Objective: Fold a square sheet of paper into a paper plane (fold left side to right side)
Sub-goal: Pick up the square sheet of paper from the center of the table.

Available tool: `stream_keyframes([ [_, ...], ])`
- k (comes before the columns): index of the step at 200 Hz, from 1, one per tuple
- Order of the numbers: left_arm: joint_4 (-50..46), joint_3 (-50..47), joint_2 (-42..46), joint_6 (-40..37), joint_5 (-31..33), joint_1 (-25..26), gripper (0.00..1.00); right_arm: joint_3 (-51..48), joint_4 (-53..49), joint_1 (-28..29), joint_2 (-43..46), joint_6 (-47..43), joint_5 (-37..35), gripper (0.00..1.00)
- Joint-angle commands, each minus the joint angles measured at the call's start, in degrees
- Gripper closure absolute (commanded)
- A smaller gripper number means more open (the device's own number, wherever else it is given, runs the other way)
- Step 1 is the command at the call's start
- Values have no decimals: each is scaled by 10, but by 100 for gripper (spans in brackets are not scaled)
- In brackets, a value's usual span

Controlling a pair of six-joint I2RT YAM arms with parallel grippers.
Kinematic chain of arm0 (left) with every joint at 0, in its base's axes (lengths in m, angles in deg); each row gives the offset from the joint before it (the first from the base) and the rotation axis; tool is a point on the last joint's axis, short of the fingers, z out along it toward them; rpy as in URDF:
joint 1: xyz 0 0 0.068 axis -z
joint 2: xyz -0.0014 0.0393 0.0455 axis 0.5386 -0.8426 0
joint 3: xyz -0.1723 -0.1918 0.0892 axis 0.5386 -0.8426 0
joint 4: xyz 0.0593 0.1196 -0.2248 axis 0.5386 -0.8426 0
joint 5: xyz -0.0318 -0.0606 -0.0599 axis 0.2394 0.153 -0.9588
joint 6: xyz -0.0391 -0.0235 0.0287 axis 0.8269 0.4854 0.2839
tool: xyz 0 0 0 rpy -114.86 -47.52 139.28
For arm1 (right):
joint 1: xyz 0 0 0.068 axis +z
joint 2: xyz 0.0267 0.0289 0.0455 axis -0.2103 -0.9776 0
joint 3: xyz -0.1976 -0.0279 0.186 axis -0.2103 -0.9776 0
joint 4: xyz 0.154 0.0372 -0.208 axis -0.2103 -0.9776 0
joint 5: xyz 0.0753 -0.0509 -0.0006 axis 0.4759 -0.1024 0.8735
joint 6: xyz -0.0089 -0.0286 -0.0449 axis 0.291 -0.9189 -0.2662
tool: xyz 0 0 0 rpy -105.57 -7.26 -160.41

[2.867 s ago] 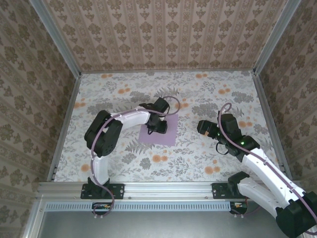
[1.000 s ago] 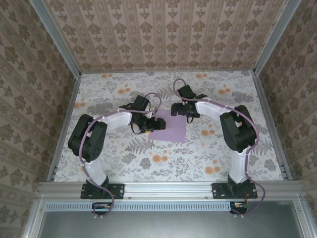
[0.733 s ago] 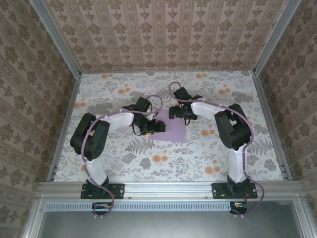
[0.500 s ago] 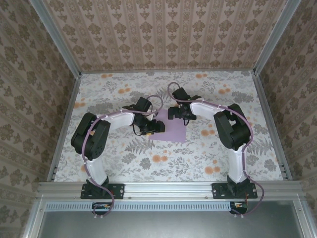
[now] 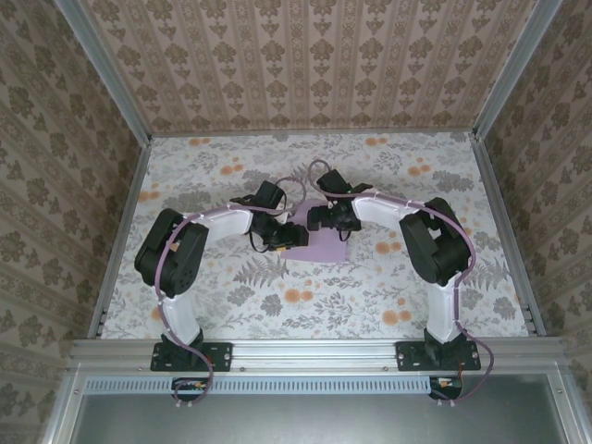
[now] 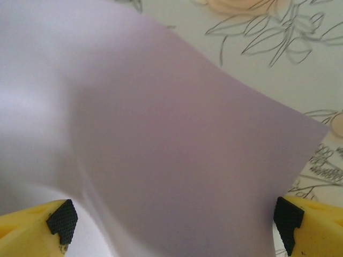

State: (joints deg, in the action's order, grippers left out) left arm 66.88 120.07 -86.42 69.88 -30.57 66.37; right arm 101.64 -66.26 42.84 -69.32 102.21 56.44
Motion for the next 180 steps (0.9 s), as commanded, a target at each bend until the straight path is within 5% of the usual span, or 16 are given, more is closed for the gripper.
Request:
stream_keyframes([
  [1,22,-10,-17,17,-3,3,37,-14,-32,7,22,12,40,7],
  [107,56,-37,53,4,-15,-23,36,-17,-17,7,54,6,98,44],
  [180,94,-88,221,-31,-79,-122,28,-60,58,-5,171,-35,216,63],
])
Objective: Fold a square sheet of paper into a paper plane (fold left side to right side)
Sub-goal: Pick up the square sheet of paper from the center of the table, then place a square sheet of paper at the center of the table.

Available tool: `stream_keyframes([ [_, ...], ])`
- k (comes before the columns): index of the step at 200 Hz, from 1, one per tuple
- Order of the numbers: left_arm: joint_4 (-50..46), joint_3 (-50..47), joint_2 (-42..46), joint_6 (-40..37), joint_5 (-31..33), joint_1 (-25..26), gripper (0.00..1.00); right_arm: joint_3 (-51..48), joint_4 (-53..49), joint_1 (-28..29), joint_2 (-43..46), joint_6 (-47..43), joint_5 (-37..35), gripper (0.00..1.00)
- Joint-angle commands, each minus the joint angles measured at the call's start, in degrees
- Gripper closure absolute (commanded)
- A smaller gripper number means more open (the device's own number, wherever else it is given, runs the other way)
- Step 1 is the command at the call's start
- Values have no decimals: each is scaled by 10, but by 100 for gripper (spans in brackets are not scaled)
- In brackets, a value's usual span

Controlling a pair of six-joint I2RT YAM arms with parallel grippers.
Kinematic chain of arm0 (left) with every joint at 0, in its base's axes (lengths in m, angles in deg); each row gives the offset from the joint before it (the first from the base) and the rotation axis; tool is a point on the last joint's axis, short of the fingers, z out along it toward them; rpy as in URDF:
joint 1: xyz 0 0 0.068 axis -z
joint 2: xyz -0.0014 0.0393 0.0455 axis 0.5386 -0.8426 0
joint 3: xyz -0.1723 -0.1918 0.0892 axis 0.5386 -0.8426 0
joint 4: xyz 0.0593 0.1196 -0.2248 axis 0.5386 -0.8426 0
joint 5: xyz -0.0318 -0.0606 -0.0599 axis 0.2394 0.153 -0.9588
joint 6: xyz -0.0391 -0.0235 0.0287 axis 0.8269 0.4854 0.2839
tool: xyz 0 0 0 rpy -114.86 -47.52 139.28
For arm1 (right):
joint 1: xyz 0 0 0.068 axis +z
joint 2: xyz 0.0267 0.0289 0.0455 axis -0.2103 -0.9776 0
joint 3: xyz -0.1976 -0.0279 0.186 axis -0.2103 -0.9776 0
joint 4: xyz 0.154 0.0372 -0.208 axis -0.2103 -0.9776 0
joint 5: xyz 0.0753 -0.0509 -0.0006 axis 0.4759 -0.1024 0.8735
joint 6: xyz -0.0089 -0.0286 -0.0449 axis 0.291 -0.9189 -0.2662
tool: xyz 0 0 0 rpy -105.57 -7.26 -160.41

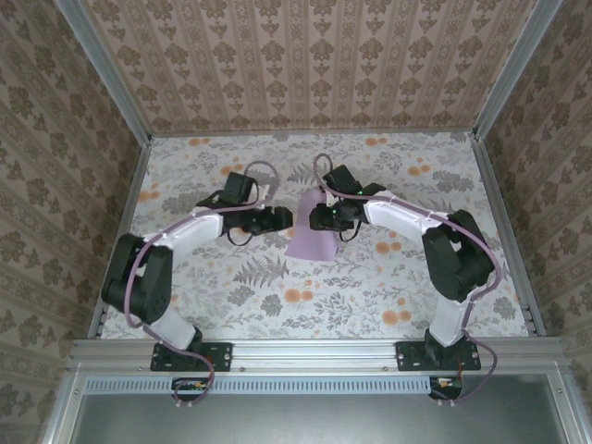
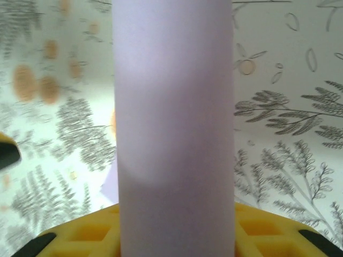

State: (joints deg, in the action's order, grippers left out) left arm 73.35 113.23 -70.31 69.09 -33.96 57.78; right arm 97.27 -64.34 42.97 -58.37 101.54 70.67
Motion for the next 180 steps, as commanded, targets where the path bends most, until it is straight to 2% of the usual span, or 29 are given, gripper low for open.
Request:
stream_keyframes([
  [1,30,-20,63,-23,-46,-38,28,-17,39,-7,64,-30,77,64],
  [51,123,-44,176,-2,-187,-94,11,-41,97,-25,189,-46,224,66],
  [82,183,-36,221,14,-266,-97,4,-22,110,-28,245,-50,304,66],
  [114,198,-18,240,19,-305,-93,1,10,127,-27,277,-34,373,66],
  [155,225,-4,239,34,-329,-69,0,10,191,-23,305,2,403,66],
  [180,247,6,240,35,-343,-47,2,10,175,-24,306,-6,386,66],
])
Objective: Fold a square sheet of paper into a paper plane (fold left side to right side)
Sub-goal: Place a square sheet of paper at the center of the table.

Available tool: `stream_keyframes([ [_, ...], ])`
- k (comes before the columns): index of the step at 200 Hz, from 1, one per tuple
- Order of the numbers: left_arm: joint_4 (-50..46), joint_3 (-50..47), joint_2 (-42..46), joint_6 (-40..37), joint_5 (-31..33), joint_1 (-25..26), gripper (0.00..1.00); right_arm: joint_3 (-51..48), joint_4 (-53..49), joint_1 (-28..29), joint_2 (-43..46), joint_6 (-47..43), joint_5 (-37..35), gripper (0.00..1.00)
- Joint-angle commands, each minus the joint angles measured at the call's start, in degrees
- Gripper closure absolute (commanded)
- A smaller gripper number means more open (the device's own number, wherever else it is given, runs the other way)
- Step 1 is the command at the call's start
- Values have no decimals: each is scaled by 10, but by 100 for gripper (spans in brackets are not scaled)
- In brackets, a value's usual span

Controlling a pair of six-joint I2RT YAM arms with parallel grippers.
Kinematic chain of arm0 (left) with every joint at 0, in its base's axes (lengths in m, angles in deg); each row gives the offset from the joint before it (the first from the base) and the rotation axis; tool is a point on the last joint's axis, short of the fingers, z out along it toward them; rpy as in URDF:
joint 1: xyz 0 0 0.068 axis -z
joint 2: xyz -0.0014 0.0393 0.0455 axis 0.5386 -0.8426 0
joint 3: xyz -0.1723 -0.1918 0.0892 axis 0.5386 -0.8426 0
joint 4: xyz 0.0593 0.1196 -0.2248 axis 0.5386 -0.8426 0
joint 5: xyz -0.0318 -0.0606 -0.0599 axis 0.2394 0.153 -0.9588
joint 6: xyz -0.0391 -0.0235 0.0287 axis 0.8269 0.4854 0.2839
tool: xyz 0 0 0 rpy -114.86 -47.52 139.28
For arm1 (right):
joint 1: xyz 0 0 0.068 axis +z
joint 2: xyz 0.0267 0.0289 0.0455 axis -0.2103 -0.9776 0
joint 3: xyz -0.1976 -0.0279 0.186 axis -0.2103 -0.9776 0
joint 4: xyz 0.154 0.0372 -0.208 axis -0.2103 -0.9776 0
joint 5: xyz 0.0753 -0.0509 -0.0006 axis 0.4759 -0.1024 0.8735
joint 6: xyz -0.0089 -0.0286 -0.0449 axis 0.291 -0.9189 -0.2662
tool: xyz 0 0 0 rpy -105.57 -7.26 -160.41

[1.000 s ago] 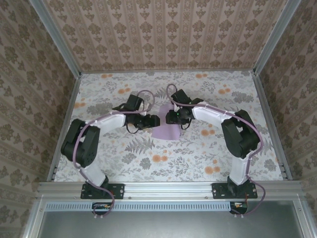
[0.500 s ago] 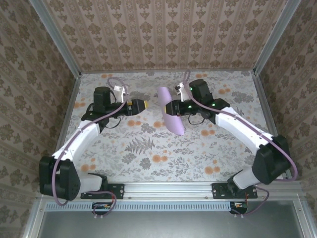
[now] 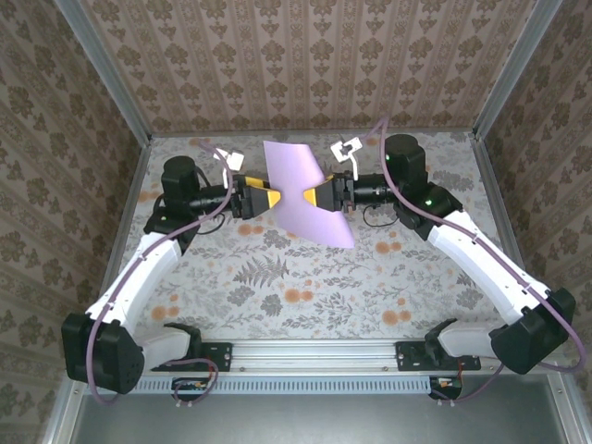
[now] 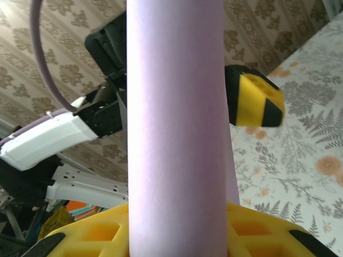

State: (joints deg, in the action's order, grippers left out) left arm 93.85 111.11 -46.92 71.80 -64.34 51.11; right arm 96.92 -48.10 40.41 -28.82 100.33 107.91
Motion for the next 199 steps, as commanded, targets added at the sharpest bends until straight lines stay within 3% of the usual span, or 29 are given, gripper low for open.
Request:
stream_keyframes([
  [1,42,27,6,7,-40,21,3,13,12,2,11,6,12,66],
  [18,47,34,9,4,-43,32,9,11,-1,2,9,-4,-1,66],
  [32,48,39,10,1,-46,39,20,5,3,2,9,-5,-10,66],
  [59,33,47,13,-9,-41,43,65,2,-7,-2,13,-15,-31,65],
  [74,18,51,15,-18,-32,43,79,0,-19,-7,18,-21,-39,65],
  [136,8,47,9,-19,-19,44,97,-23,-36,-29,48,-24,-69,61],
  [199,-29,14,-12,-22,23,44,99,-43,-115,-42,77,-56,-210,24],
])
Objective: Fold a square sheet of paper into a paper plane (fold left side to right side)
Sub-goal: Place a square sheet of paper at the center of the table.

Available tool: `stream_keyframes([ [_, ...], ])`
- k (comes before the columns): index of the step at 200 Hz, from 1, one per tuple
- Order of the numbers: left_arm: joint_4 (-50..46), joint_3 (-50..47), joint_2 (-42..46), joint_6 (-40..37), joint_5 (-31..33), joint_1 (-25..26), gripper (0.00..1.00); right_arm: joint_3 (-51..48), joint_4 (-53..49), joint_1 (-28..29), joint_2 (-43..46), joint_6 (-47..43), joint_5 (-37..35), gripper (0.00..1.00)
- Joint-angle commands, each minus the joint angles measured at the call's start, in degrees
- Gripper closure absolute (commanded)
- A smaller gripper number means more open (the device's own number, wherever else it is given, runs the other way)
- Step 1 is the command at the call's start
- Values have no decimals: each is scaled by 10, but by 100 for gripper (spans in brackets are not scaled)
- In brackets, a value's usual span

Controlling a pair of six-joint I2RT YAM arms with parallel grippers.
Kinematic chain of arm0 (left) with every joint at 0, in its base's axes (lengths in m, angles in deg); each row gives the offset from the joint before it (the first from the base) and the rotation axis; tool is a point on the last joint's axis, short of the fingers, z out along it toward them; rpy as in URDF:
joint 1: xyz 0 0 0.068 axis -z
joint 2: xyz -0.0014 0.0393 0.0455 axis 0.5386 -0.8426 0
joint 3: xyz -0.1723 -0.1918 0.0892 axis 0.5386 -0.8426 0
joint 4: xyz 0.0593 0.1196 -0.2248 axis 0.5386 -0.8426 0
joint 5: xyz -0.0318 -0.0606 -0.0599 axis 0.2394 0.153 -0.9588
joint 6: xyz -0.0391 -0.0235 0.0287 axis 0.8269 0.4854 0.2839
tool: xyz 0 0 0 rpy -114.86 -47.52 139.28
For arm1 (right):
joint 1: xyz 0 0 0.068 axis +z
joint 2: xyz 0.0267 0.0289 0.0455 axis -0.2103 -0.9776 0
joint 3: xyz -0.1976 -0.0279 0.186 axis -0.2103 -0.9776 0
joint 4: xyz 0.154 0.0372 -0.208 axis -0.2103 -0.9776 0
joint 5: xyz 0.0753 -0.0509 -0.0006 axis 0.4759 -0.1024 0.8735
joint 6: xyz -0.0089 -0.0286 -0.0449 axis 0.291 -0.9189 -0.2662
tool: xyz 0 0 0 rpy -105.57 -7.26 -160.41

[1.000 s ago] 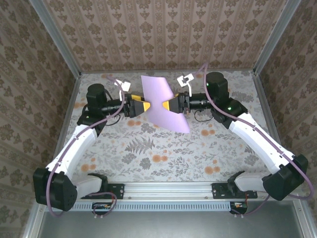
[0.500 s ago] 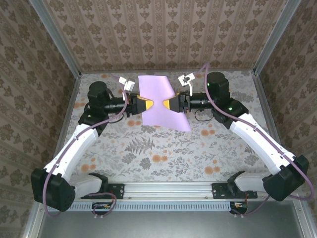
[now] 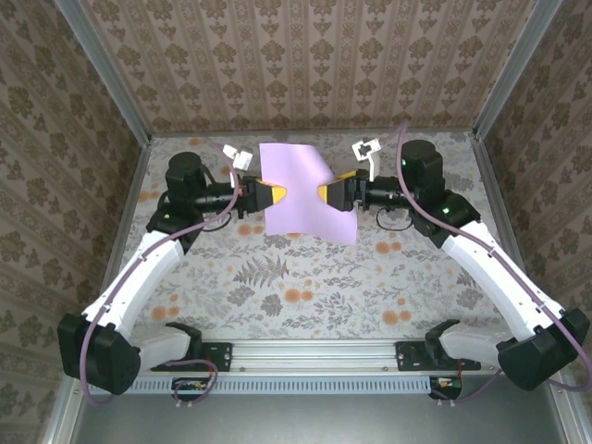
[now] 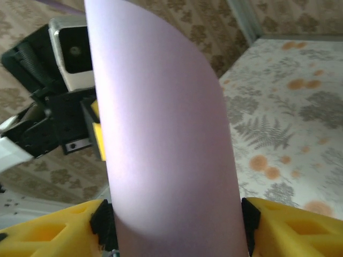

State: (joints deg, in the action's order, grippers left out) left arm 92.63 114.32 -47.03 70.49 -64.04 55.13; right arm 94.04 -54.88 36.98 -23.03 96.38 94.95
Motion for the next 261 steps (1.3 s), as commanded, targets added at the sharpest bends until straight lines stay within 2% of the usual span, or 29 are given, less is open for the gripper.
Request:
stream_keyframes([
  [1,-16,-19,-12,-9,21,3,99,-14,-50,-8,20,-16,-83,23],
  [56,7,-83,-66,32,43,6,99,-49,-99,-13,34,-19,-200,7],
  [75,2,-105,-89,36,52,6,99,-64,-111,-15,34,-11,-225,5],
  [120,-3,-146,-168,47,85,6,98,-112,-89,-15,17,29,-214,5],
  [145,-23,-141,-226,42,100,6,97,-134,-78,-14,-2,52,-201,9],
  [156,-43,-133,-250,35,108,6,96,-145,-70,-14,-10,64,-197,11],
  [182,-97,-110,-290,12,131,7,96,-171,-50,-12,-39,95,-190,25],
  [261,-172,-73,-306,-7,146,6,94,-173,-1,9,-181,153,-189,81],
])
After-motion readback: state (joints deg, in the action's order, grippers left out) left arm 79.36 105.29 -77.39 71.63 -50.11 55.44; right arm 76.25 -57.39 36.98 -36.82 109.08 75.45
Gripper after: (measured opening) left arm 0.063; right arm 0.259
